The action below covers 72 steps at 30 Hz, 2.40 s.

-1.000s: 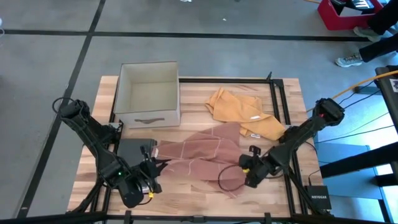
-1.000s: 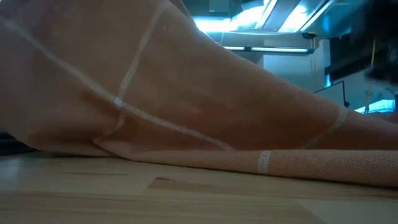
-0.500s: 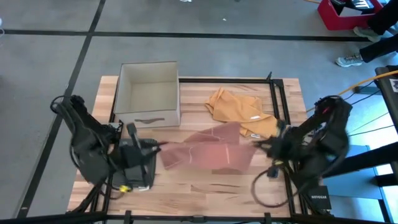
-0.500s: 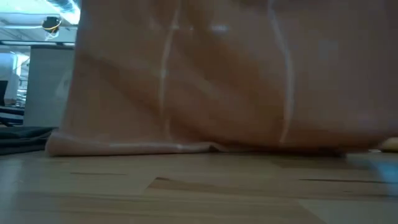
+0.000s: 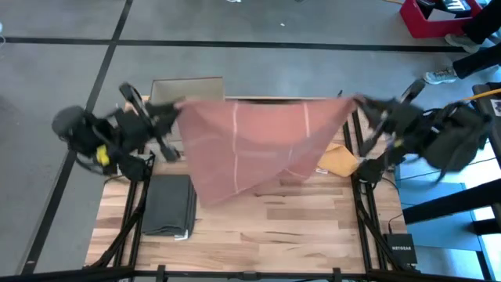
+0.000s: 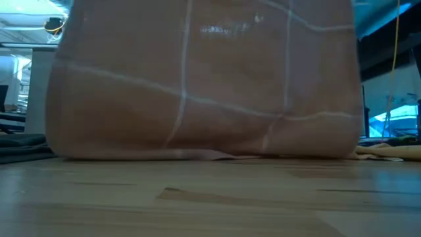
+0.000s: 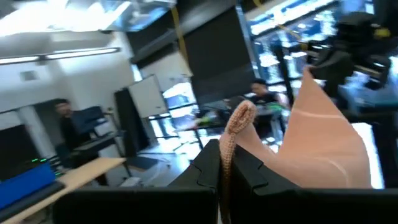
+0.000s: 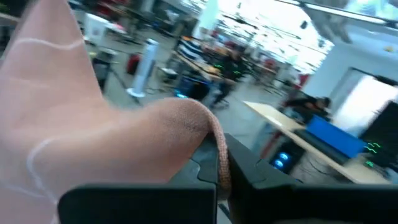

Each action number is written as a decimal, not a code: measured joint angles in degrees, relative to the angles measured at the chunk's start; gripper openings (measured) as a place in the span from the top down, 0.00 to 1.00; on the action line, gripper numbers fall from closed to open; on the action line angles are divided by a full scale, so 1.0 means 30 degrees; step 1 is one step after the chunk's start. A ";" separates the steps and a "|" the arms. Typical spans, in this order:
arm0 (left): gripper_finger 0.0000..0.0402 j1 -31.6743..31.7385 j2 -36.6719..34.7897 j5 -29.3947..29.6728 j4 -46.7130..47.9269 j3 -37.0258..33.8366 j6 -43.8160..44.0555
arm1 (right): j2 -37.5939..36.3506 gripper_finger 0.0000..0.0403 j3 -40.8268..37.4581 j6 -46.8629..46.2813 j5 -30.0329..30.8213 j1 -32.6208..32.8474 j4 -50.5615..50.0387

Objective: Fold towel
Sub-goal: Fold the light orange towel

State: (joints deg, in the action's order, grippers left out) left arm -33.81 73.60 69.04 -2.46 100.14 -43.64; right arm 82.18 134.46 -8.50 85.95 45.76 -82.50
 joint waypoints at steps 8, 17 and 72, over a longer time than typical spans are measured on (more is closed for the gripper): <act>1.00 0.4192 -0.0956 -0.4044 0.0087 0.0015 -0.1217 | -0.1174 0.99 -0.0125 0.2752 -0.0627 -0.5428 0.0492; 1.00 0.8737 -0.0969 -0.5349 0.0216 -0.0107 -0.2508 | -0.1231 0.99 -0.0125 0.3909 -0.2260 -1.1467 0.0978; 0.99 -0.3955 0.0715 -0.9156 -0.9143 0.0204 -0.0908 | 0.2369 0.99 0.0168 2.2265 -0.1844 0.5640 2.8518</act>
State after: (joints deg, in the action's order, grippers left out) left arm -45.68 75.74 41.58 -29.89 100.75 -46.36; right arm 89.29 134.96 58.30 80.42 62.68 3.05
